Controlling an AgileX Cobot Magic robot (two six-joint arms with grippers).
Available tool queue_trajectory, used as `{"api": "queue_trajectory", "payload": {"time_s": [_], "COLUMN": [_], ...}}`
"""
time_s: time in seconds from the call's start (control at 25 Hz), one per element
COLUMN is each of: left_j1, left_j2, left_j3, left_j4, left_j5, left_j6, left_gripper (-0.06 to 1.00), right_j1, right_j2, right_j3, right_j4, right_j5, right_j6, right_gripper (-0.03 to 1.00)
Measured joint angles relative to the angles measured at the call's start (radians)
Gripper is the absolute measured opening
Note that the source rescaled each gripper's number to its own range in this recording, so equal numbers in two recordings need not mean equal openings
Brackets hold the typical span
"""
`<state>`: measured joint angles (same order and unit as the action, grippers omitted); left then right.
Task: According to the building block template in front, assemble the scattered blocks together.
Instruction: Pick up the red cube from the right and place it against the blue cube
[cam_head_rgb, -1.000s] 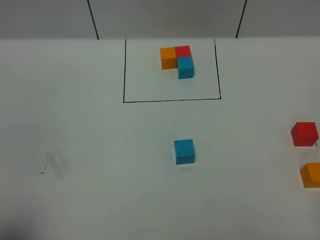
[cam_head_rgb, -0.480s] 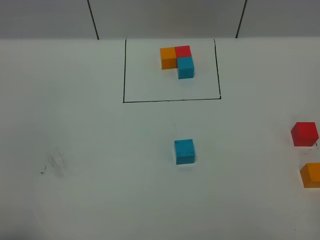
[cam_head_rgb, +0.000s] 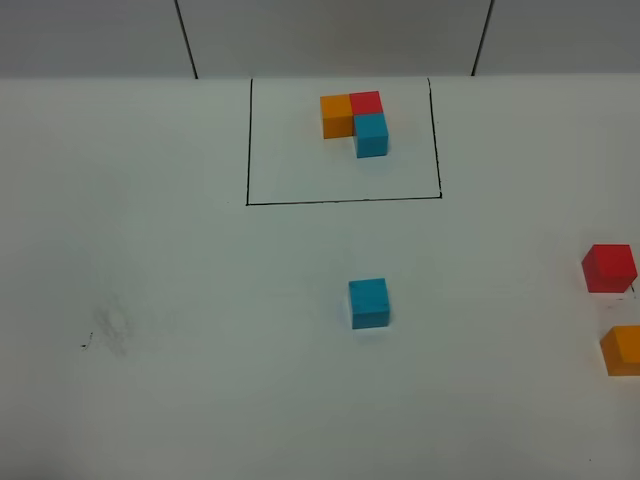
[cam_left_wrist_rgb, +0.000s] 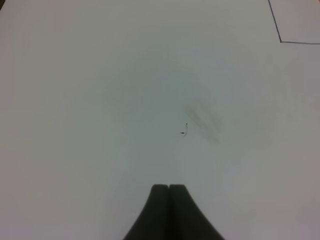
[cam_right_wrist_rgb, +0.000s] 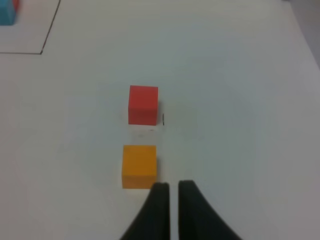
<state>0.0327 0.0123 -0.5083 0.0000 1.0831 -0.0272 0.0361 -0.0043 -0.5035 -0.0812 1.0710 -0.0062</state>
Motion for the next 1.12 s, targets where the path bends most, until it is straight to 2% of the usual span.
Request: {"api": "queue_trajectory", "payload": {"time_s": [1.12], "left_j1": [0.0], "left_j2": [0.0], "left_j3": [0.0], "left_j4": [0.0], "left_j5": [-0.002], "left_j6": [0.013], "left_gripper": [0.0], "right_j1": [0.0], "right_j2": [0.0], "right_j3": [0.0], "right_j4": [0.0], "right_j5": [0.0], "right_j6": [0.0], "right_gripper": [0.0]}}
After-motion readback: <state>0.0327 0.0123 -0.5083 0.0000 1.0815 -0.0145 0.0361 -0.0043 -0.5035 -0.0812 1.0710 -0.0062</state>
